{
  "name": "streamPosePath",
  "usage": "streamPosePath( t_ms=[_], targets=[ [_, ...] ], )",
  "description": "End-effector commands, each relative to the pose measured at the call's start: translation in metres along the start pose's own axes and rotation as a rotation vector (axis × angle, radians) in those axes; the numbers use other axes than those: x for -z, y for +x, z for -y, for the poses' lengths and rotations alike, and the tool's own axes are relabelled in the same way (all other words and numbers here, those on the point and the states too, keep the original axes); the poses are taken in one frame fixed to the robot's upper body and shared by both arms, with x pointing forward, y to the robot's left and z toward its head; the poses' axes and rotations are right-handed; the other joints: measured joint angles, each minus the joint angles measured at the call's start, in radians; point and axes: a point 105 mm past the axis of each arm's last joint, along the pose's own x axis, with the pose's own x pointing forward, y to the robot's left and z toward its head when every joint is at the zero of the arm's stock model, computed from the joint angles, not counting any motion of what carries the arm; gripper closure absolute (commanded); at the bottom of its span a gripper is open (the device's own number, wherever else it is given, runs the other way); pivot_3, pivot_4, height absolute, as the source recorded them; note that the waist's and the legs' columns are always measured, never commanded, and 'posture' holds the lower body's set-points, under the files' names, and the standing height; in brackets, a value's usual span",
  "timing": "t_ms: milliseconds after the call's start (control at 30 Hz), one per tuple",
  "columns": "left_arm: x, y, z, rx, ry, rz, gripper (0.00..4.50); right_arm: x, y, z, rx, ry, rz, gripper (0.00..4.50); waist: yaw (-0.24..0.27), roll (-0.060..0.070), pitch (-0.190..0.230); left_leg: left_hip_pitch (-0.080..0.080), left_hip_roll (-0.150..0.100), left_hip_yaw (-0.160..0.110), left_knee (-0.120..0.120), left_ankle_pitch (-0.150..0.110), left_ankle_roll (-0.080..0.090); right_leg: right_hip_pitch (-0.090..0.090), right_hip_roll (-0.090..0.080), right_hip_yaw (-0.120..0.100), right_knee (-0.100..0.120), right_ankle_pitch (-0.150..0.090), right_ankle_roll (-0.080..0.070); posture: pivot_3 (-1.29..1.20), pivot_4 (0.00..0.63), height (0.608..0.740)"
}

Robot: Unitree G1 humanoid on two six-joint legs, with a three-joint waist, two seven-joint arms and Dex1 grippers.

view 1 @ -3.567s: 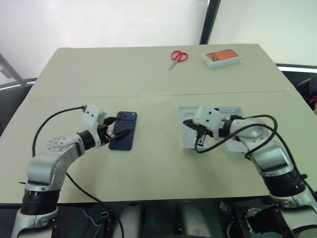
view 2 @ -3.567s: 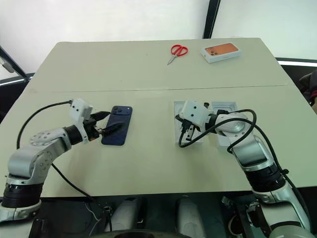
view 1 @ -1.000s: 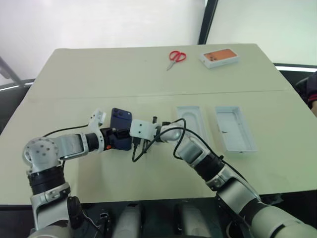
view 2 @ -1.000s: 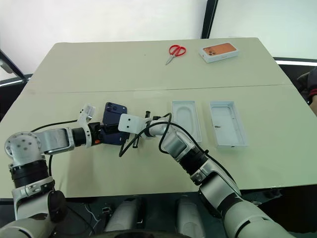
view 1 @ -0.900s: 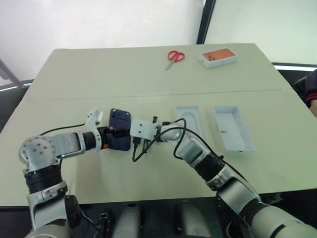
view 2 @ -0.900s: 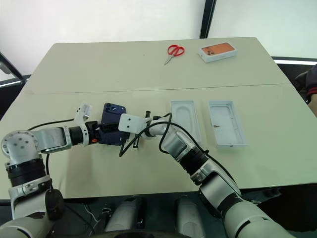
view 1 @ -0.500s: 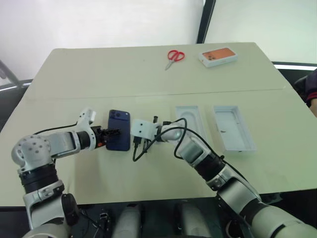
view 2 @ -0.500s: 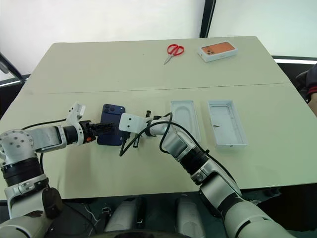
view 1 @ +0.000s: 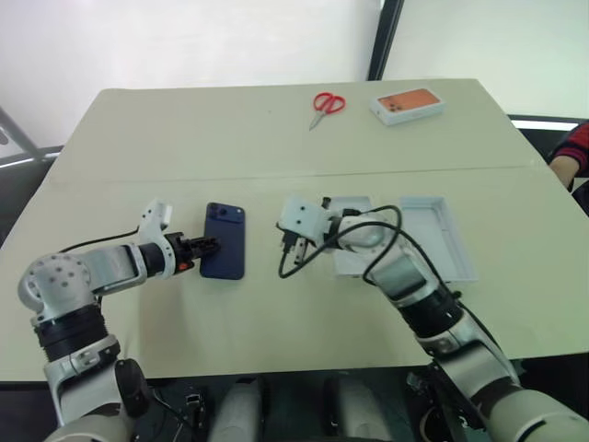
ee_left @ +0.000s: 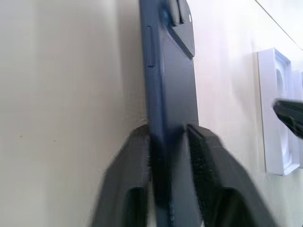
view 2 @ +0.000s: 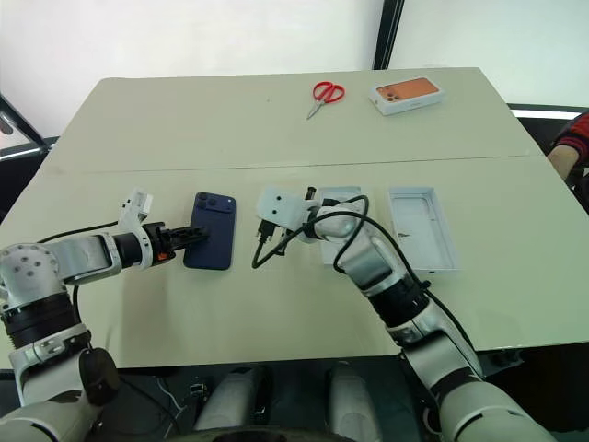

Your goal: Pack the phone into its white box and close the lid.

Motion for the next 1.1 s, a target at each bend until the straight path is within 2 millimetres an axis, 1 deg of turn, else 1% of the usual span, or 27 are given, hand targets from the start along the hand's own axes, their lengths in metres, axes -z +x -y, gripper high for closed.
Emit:
streamPosePath(
  t_ms=[33, 67, 133, 200, 300, 333, 367, 400, 500, 633, 700, 800, 833, 933, 1000, 1100],
  targets=[
    [-0.005, -0.003, 0.005, -0.006, 0.037, 0.018, 4.47, -0.019, -0.031, 0.005, -0.015, -0.019, 0.078, 4.50, -0.001, 0.000, 0.000, 0.000, 0.000, 0.000, 0.000, 0.000, 0.001, 0.000, 0.000, 0.000, 0.000, 0.000, 0.000, 0.00, 0.150, 0.740],
    [-0.006, -0.002, 0.008, 0.002, 0.047, 0.024, 4.47, -0.017, -0.038, 0.003, -0.031, -0.022, 0.074, 4.50, -0.001, 0.000, 0.000, 0.001, 0.000, 0.000, 0.000, -0.001, 0.002, 0.001, 0.000, 0.000, 0.000, 0.000, -0.001, 0.00, 0.150, 0.740],
    [-0.004, 0.000, 0.018, 0.041, 0.069, 0.019, 4.47, -0.006, -0.056, 0.000, -0.062, -0.034, 0.043, 4.50, 0.002, 0.000, 0.000, 0.001, 0.000, 0.000, 0.000, -0.002, 0.004, 0.001, 0.000, 0.000, 0.000, 0.001, -0.001, 0.00, 0.150, 0.740],
    [-0.003, 0.005, 0.030, 0.108, 0.070, 0.024, 4.47, 0.004, -0.070, -0.004, -0.094, -0.028, 0.009, 4.50, 0.003, -0.001, 0.000, 0.001, 0.000, 0.000, 0.000, -0.002, 0.004, 0.001, 0.000, -0.001, -0.001, 0.001, -0.001, 0.00, 0.150, 0.740],
    [0.001, 0.013, 0.050, 0.203, 0.071, 0.026, 4.47, 0.017, -0.085, -0.018, -0.185, 0.011, -0.030, 4.50, 0.003, -0.001, 0.001, 0.000, -0.001, 0.000, 0.000, -0.002, 0.005, 0.002, -0.001, 0.000, -0.002, 0.001, -0.001, 0.00, 0.150, 0.740],
    [0.002, 0.015, 0.054, 0.220, 0.069, 0.024, 4.50, 0.020, -0.087, -0.022, -0.209, 0.021, -0.040, 3.97, 0.003, -0.002, 0.001, 0.000, -0.001, 0.000, 0.000, -0.003, 0.005, 0.002, -0.001, 0.000, -0.002, 0.001, -0.001, 0.00, 0.150, 0.740],
    [0.006, 0.019, 0.056, 0.233, 0.061, 0.015, 4.50, 0.025, -0.090, -0.026, -0.228, 0.011, -0.059, 3.63, 0.001, -0.002, 0.001, 0.000, 0.000, 0.000, 0.000, -0.003, 0.005, 0.002, -0.001, 0.000, -0.002, 0.001, -0.001, 0.00, 0.150, 0.740],
    [0.009, 0.022, 0.059, 0.243, 0.054, 0.005, 4.50, 0.030, -0.090, -0.028, -0.234, -0.002, -0.076, 3.17, 0.000, -0.002, 0.001, 0.000, 0.000, 0.000, 0.000, -0.003, 0.005, 0.002, 0.000, 0.000, -0.002, 0.001, -0.001, 0.00, 0.150, 0.740],
    [0.015, 0.026, 0.062, 0.254, 0.052, -0.015, 4.50, 0.040, -0.090, -0.029, -0.233, -0.031, -0.113, 1.69, -0.004, -0.002, 0.001, 0.000, 0.000, 0.000, 0.000, -0.003, 0.005, 0.001, 0.001, 0.000, -0.001, 0.001, -0.001, 0.00, 0.150, 0.740],
    [0.014, 0.023, 0.059, 0.249, 0.045, -0.009, 4.50, 0.059, -0.090, -0.030, -0.244, -0.046, -0.173, 1.69, 0.002, -0.002, 0.001, 0.000, 0.000, 0.000, 0.000, -0.002, 0.003, 0.001, 0.001, 0.000, -0.001, 0.001, -0.001, 0.00, 0.150, 0.740],
    [0.013, 0.021, 0.057, 0.244, 0.041, -0.003, 4.50, 0.063, -0.090, -0.030, -0.252, -0.052, -0.181, 1.69, 0.003, -0.002, 0.001, 0.000, 0.000, 0.000, 0.001, -0.001, 0.001, 0.002, 0.000, 0.000, -0.002, 0.001, -0.001, 0.00, 0.150, 0.740],
    [0.012, 0.020, 0.056, 0.244, 0.034, 0.009, 4.50, 0.067, -0.089, -0.031, -0.259, -0.084, -0.192, 2.51, 0.003, -0.002, 0.001, 0.000, 0.000, 0.000, 0.001, 0.000, 0.001, 0.002, 0.000, 0.000, -0.002, 0.001, -0.001, 0.00, 0.150, 0.740],
    [0.011, 0.020, 0.055, 0.243, 0.032, 0.012, 4.50, 0.068, -0.089, -0.030, -0.257, -0.092, -0.194, 3.14, 0.003, -0.002, 0.001, 0.000, 0.000, 0.000, 0.001, 0.000, 0.001, 0.002, 0.000, 0.000, -0.002, 0.001, -0.001, 0.00, 0.150, 0.740],
    [0.010, 0.019, 0.053, 0.239, 0.021, 0.025, 4.50, 0.069, -0.089, -0.032, -0.272, -0.114, -0.196, 4.47, 0.003, -0.002, 0.001, 0.000, 0.000, 0.000, 0.001, 0.000, 0.000, 0.002, 0.000, 0.000, -0.002, 0.001, -0.001, 0.00, 0.150, 0.740],
    [0.007, 0.017, 0.051, 0.234, 0.014, 0.036, 4.50, 0.067, -0.089, -0.033, -0.272, -0.128, -0.188, 4.47, 0.003, -0.002, 0.001, 0.000, 0.000, 0.000, 0.001, 0.000, 0.000, 0.002, 0.000, 0.000, -0.002, 0.001, -0.001, 0.00, 0.150, 0.740],
    [-0.002, 0.013, 0.050, 0.237, 0.003, 0.078, 4.50, 0.057, -0.086, -0.037, -0.287, -0.151, -0.149, 4.47, 0.002, -0.003, 0.001, 0.000, 0.000, 0.000, 0.001, 0.000, 0.000, 0.002, 0.000, 0.000, -0.002, 0.001, -0.001, 0.00, 0.150, 0.740]
  ],
)
